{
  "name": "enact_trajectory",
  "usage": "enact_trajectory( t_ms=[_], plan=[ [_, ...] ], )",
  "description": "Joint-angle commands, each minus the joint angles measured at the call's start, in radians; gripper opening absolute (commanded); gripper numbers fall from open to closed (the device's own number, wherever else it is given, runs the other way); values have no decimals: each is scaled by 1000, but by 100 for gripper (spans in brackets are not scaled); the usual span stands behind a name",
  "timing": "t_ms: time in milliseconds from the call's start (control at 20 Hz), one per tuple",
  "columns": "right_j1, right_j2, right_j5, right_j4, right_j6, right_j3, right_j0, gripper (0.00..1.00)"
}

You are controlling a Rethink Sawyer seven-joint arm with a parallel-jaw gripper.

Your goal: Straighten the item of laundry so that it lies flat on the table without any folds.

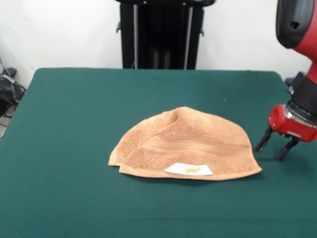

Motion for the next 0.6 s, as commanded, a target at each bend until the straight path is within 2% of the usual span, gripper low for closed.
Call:
enact_trajectory(
  t_ms=[50, 200, 600],
  plan=[
    [113, 121, -77, 48, 329, -34, -40, 100],
    [159, 29, -10, 23, 343, -91, -17, 100],
    [193, -24, 6, 33, 373, -119, 5, 100]
  ],
)
